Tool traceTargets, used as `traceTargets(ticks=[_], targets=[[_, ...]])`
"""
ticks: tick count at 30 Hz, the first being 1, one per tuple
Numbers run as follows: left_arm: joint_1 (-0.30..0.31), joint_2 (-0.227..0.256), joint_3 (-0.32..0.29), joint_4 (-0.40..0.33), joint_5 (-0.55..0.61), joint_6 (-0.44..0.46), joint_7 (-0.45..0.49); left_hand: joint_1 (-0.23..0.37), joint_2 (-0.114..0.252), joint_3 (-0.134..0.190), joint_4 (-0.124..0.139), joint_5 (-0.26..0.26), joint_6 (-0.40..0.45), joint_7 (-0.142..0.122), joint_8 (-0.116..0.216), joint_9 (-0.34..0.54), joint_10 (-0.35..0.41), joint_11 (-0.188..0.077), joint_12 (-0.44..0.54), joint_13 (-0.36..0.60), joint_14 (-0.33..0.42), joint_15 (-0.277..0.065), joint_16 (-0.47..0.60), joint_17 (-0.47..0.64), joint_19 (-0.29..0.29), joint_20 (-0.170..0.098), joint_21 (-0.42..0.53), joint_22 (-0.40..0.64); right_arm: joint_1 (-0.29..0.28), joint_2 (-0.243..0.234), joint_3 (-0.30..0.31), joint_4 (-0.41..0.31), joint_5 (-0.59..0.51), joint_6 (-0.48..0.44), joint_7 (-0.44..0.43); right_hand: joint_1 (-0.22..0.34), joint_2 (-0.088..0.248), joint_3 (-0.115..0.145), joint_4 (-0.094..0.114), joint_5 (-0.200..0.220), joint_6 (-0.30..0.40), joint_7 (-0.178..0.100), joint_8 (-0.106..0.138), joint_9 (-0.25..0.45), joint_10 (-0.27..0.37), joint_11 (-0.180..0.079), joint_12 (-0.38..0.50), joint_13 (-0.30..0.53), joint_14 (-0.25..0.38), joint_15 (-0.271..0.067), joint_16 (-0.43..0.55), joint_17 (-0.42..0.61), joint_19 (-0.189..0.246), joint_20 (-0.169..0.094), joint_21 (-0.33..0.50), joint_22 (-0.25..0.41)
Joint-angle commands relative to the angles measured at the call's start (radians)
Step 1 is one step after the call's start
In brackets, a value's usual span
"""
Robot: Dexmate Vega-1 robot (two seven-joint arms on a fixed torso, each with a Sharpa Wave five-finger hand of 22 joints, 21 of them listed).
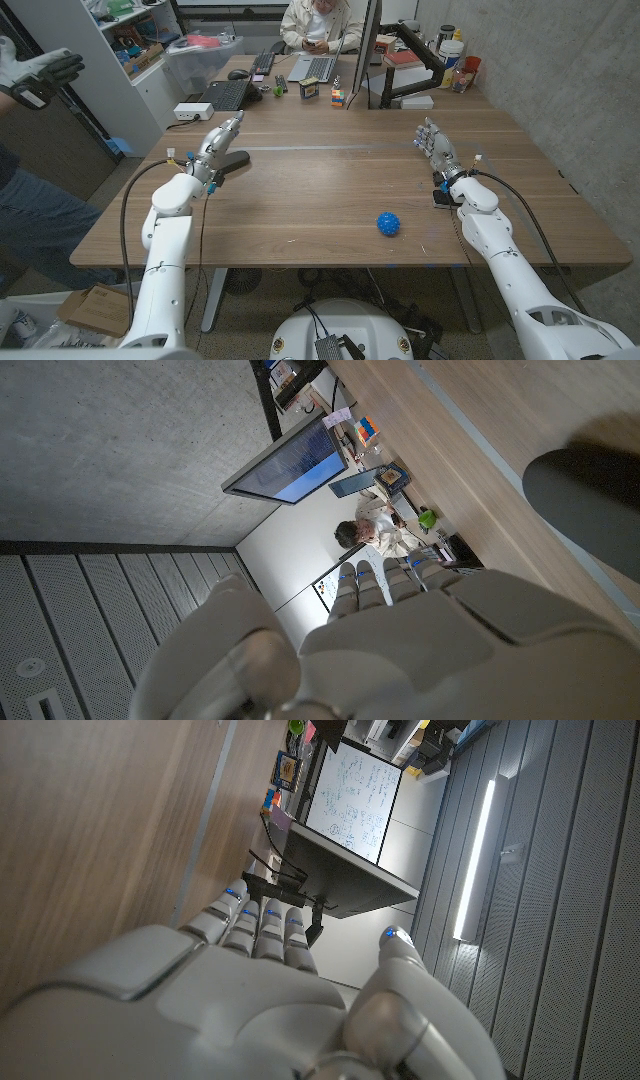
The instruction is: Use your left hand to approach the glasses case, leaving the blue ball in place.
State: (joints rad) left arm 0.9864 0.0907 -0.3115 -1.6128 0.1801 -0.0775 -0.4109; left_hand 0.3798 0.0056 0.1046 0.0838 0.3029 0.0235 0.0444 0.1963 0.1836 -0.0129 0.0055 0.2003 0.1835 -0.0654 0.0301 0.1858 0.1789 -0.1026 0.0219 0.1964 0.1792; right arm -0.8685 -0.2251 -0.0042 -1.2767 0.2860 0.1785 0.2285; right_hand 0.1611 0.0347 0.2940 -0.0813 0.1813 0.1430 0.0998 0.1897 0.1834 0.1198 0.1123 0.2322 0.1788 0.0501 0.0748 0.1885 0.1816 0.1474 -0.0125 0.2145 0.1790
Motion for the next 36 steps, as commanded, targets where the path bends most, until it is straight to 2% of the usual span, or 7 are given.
traceTargets(ticks=[1,19,36], targets=[[0.001,0.036,0.011,-0.018,0.064,0.017,0.021,0.013,0.002,0.002,-0.003,-0.001,0.007,0.005,0.007,0.003,0.005,-0.004,0.007,0.005,0.003,0.0,0.004,0.003,-0.005,0.004,0.0,0.002,0.003,0.0,0.001,-0.001,-0.005,-0.003,0.002,0.002,0.005,-0.001,-0.002,0.004,0.002,-0.006,0.004,0.003,0.011,0.002,-0.006,0.006,0.003,0.002,0.0,0.003,0.003,0.003,-0.004,0.003],[0.009,0.075,0.013,-0.057,0.113,0.042,0.02,0.023,0.006,0.002,-0.008,-0.003,0.008,0.002,0.006,0.004,0.005,-0.009,0.006,0.006,0.003,-0.003,0.004,0.003,-0.008,0.005,0.0,0.002,-0.011,-0.01,0.013,-0.021,0.001,-0.014,0.0,0.002,0.006,-0.003,-0.002,0.003,0.004,-0.008,0.005,0.003,0.013,0.002,-0.007,0.006,0.002,0.003,-0.001,0.003,0.003,0.003,-0.005,0.003],[-0.014,0.107,0.011,-0.014,0.138,0.042,0.03,0.033,0.008,0.002,-0.012,-0.004,0.014,-0.012,0.007,0.004,0.011,-0.009,0.007,0.006,0.01,-0.003,0.005,0.003,-0.009,0.005,0.001,0.002,0.012,-0.008,0.005,0.001,-0.009,-0.015,0.006,0.001,0.006,-0.004,-0.002,0.003,0.005,-0.007,0.005,0.003,0.012,0.002,-0.009,0.006,0.002,0.003,-0.001,0.003,0.004,0.003,-0.006,0.004]])
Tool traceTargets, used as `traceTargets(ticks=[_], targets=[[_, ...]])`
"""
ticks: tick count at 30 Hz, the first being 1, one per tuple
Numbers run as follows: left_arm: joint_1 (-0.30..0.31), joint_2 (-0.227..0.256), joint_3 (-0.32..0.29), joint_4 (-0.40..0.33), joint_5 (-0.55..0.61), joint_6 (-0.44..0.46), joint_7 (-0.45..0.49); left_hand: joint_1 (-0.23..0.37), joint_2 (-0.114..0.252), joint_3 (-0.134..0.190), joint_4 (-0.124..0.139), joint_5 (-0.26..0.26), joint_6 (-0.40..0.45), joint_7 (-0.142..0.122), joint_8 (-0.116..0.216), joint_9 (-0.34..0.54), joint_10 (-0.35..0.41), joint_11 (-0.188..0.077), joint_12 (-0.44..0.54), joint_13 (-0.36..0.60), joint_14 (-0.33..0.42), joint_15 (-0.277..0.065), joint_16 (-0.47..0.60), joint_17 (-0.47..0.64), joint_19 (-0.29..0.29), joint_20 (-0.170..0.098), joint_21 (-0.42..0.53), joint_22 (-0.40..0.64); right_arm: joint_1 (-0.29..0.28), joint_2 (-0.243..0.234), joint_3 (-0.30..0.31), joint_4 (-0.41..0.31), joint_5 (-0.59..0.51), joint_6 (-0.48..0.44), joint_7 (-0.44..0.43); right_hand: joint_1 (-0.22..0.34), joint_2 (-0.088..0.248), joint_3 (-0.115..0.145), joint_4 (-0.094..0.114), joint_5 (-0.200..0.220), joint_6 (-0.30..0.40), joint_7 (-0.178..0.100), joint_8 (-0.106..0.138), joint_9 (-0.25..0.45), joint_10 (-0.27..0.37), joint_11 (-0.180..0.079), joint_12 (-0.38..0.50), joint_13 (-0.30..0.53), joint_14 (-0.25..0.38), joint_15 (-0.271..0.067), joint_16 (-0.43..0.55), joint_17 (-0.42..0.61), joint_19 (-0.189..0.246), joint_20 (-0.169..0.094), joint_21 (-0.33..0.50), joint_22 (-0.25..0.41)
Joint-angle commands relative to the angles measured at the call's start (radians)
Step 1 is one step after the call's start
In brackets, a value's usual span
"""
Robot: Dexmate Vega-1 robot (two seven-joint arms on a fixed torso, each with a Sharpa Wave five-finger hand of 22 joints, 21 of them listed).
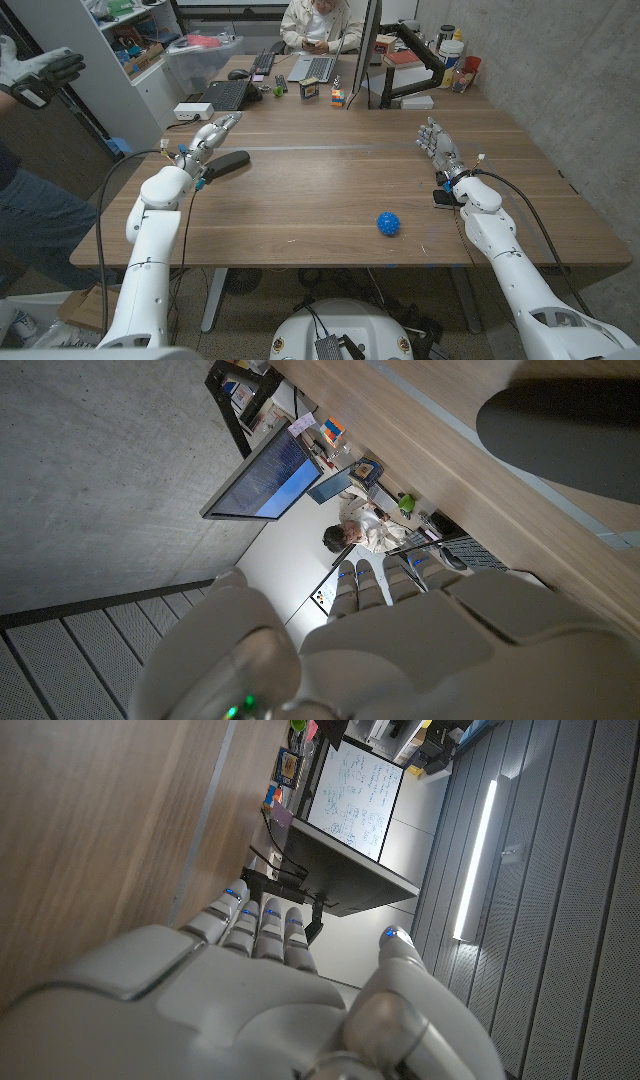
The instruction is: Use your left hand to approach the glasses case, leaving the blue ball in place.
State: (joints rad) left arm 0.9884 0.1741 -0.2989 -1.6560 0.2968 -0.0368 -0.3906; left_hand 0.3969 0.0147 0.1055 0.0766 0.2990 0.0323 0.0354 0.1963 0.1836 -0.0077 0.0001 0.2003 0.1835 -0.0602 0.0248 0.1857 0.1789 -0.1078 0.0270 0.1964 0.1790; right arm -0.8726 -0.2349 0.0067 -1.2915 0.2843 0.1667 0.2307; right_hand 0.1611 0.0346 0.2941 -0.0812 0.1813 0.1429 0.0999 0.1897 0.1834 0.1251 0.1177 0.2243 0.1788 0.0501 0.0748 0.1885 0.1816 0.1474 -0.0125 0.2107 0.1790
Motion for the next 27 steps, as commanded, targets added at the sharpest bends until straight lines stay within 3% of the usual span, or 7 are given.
traceTargets(ticks=[1,27], targets=[[-0.018,0.028,0.0,0.031,0.027,0.002,0.011,0.017,-0.001,0.001,-0.005,0.0,0.006,-0.004,0.007,0.004,0.006,-0.005,0.008,0.006,0.005,0.001,0.005,0.003,-0.004,0.001,0.001,0.002,0.017,0.002,-0.007,0.016,-0.009,-0.003,0.003,0.001,0.006,-0.004,-0.002,0.003,0.005,-0.007,0.005,0.003,0.007,-0.004,-0.001,0.006,0.002,0.003,-0.001,0.003,0.004,0.003,-0.003,0.004],[-0.049,0.086,0.021,0.051,0.08,0.028,0.005,0.034,0.003,0.002,-0.014,-0.001,0.014,-0.01,0.008,0.004,0.008,-0.008,0.007,0.006,0.007,-0.003,0.004,0.004,-0.008,0.006,0.001,0.002,0.022,0.016,0.001,0.027,-0.017,0.0,-0.009,0.0,0.007,-0.006,-0.003,0.003,0.004,-0.008,0.004,0.003,0.008,-0.004,-0.003,0.006,0.003,0.003,-0.001,0.003,0.004,0.004,-0.005,0.004]])
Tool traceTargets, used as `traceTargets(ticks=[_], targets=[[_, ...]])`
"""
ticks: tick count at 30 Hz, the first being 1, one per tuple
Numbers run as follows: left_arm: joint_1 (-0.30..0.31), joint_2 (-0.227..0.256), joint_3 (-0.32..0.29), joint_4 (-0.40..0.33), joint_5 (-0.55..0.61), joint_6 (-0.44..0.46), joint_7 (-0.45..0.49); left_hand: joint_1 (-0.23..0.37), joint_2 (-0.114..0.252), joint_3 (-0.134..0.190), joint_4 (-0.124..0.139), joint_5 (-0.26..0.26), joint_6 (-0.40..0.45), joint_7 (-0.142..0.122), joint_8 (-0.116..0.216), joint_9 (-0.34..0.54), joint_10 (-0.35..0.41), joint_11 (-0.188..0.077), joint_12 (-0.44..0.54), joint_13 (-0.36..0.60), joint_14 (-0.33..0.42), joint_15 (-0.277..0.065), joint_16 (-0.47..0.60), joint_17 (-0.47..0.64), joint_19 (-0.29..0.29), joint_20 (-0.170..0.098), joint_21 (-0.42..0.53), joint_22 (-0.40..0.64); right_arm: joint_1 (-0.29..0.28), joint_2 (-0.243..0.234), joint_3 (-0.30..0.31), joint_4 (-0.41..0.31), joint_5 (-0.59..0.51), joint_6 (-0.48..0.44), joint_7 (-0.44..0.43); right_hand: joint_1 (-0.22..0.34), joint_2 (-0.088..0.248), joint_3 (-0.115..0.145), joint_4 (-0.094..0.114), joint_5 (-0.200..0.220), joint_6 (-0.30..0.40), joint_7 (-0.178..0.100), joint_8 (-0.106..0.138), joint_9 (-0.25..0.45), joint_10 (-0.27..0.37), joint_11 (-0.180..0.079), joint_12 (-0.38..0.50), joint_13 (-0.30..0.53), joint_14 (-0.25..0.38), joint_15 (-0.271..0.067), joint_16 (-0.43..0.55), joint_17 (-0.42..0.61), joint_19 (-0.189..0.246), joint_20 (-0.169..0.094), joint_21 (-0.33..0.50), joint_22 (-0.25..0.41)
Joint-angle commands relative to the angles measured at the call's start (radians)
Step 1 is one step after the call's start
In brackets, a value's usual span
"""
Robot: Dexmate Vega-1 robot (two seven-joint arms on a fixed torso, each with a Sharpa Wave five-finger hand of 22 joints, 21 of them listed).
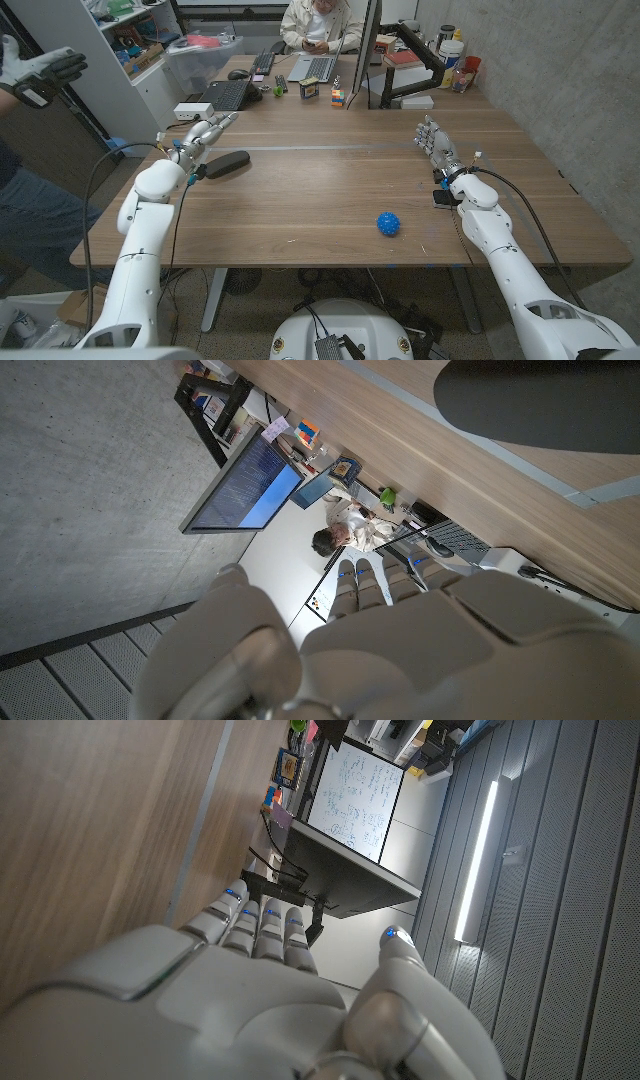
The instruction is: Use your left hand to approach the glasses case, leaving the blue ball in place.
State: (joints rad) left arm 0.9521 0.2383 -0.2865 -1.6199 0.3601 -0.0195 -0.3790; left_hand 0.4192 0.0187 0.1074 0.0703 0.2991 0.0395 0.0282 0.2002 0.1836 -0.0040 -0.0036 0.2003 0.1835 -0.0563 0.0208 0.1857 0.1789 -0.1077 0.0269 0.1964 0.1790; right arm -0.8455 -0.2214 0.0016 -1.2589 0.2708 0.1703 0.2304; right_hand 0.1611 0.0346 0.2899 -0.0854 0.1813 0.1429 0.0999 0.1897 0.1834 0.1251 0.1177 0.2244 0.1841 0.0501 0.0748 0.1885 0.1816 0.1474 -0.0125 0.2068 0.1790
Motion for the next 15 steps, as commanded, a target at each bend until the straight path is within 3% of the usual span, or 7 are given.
traceTargets(ticks=[1,15], targets=[[-0.013,0.023,0.009,0.016,0.018,0.01,-0.007,0.013,-0.001,0.0,-0.008,-0.001,0.006,-0.002,0.004,0.005,0.004,-0.005,0.007,0.006,0.002,0.001,0.004,0.004,-0.008,0.006,0.001,0.002,-0.006,0.002,0.007,-0.007,-0.004,-0.004,-0.01,0.001,0.007,-0.002,0.001,0.003,0.004,-0.008,0.004,0.003,0.008,-0.004,-0.003,0.001,0.003,0.003,-0.001,0.003,0.004,0.004,-0.001,0.004],[0.011,0.051,0.019,-0.014,0.076,0.012,0.017,0.021,0.001,-0.001,-0.012,-0.002,0.007,-0.008,0.003,0.005,0.0,-0.008,0.005,0.006,0.002,-0.002,0.004,0.004,-0.01,0.007,0.001,0.002,0.002,0.001,0.008,-0.001,-0.006,0.0,-0.009,-0.001,0.008,-0.003,0.002,0.003,0.005,-0.009,0.004,0.003,0.008,-0.003,-0.004,0.001,0.003,0.003,-0.001,0.003,0.005,0.004,-0.001,0.004]])
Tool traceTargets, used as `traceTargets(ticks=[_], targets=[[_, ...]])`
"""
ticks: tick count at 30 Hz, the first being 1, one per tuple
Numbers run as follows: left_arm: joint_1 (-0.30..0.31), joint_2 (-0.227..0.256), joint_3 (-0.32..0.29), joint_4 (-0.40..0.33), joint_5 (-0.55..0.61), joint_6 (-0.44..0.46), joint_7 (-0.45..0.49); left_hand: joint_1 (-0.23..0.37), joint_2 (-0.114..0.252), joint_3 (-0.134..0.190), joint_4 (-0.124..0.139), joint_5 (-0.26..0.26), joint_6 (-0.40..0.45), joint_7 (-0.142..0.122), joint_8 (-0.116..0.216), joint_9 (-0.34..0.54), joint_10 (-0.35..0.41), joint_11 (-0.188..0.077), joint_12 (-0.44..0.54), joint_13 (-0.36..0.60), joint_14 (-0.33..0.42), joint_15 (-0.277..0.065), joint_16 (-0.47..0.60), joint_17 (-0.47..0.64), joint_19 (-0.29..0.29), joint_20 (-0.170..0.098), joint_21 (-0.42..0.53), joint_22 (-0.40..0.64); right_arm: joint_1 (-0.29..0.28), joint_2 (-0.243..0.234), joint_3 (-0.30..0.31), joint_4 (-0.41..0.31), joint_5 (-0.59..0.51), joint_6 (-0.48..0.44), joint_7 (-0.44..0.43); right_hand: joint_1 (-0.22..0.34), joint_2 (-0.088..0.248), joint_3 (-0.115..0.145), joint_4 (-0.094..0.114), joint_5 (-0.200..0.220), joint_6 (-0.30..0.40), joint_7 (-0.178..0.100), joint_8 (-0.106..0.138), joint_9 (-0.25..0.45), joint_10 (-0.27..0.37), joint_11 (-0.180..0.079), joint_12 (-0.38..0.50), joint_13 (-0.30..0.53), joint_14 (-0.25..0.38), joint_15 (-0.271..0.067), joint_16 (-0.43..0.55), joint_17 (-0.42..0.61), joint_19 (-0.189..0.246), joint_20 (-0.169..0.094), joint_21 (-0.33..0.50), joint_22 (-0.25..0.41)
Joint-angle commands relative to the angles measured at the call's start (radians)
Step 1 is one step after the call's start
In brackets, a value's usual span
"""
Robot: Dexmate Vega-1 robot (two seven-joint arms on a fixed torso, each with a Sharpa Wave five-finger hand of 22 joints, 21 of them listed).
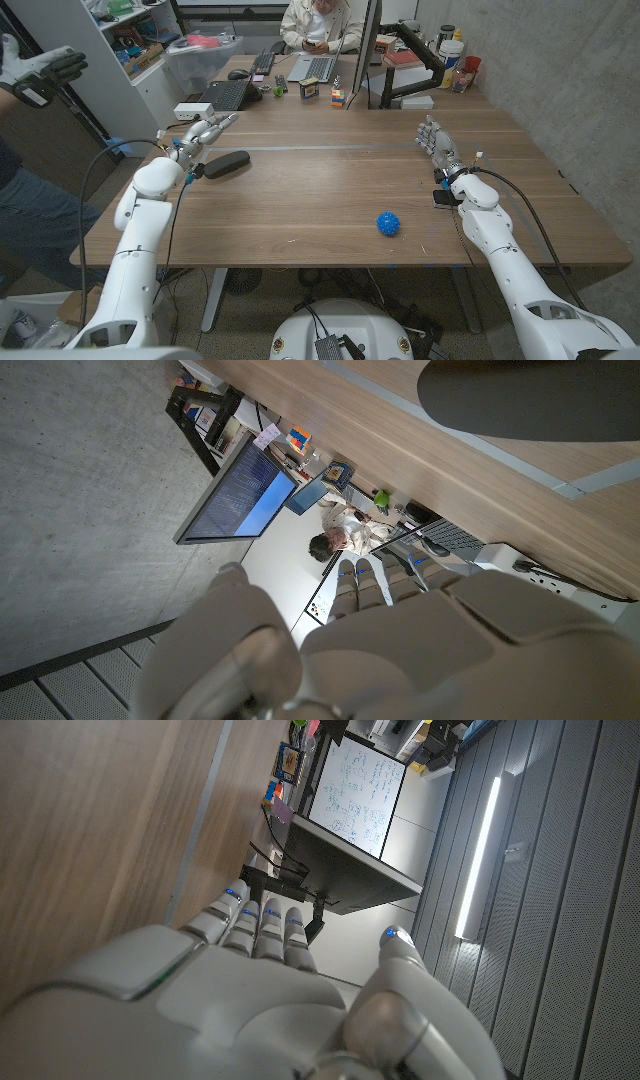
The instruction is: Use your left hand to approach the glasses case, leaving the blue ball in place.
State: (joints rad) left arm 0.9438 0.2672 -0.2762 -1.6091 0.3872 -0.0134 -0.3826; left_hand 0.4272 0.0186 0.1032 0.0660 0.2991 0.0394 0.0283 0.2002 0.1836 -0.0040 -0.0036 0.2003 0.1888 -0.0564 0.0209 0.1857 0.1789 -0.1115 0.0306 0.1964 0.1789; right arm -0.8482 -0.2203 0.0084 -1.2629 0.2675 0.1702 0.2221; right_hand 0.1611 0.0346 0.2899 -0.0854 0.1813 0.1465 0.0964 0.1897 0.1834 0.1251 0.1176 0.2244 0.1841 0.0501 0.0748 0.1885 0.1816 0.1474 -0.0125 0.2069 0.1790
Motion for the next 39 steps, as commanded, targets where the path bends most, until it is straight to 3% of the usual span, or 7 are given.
traceTargets(ticks=[1,39], targets=[[0.021,0.024,0.008,-0.027,0.051,0.009,0.02,0.013,0.001,0.003,-0.008,-0.002,0.007,-0.009,0.003,0.005,0.0,-0.008,0.005,0.001,0.002,-0.002,0.003,0.004,-0.007,0.003,0.001,0.003,0.006,0.0,0.001,0.005,-0.002,0.0,0.001,-0.001,0.008,-0.003,0.002,0.003,0.001,-0.005,0.004,0.003,0.009,-0.004,-0.004,0.001,0.003,0.004,-0.001,0.003,0.005,0.003,-0.001,0.004],[-0.015,0.113,0.045,0.018,0.144,-0.011,0.033,0.033,0.006,0.002,-0.016,-0.002,0.025,-0.021,0.008,0.005,0.011,-0.022,0.008,0.002,0.006,-0.015,0.005,0.004,-0.011,0.006,0.002,0.003,0.01,0.006,-0.005,0.001,-0.016,-0.006,-0.007,0.0,0.009,-0.006,0.001,0.004,0.001,-0.007,0.004,0.003,0.008,-0.003,-0.007,0.001,0.004,0.003,-0.001,0.003,0.005,0.004,-0.003,0.004]])
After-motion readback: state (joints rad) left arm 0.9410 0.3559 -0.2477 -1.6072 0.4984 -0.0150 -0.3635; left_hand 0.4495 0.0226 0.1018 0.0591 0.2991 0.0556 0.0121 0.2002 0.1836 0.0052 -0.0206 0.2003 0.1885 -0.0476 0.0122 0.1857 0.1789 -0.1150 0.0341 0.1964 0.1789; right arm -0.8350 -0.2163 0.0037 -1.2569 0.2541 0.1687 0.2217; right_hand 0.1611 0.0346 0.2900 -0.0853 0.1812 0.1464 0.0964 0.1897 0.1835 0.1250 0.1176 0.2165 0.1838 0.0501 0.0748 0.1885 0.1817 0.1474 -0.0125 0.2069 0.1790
